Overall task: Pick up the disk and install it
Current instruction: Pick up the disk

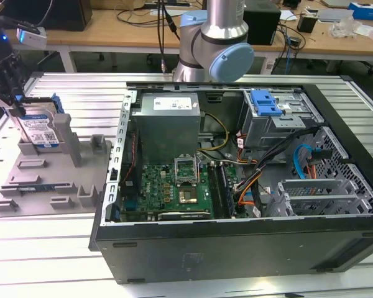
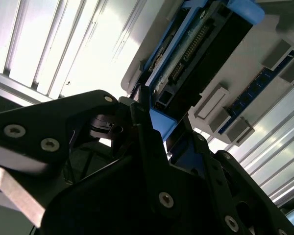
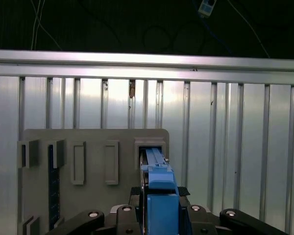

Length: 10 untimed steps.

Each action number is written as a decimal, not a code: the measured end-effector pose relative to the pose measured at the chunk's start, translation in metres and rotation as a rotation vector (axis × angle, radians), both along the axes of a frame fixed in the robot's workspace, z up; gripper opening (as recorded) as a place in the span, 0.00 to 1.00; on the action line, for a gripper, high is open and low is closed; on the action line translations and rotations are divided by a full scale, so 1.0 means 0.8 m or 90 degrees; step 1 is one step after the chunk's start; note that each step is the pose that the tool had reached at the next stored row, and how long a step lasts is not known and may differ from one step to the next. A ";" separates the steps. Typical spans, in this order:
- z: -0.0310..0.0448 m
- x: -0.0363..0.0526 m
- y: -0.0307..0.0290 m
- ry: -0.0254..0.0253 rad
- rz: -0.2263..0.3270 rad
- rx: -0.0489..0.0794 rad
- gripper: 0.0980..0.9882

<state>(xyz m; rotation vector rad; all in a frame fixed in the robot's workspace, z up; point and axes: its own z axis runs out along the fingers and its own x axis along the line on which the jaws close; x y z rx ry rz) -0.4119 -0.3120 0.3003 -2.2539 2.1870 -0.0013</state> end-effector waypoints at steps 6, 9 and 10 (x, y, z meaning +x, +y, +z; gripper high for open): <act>-0.0001 0.000 0.0000 0.0000 0.000 0.000 0.30; -0.0002 0.000 0.0000 0.0000 0.000 0.000 0.30; -0.0002 0.000 0.0000 0.0000 0.000 0.000 0.30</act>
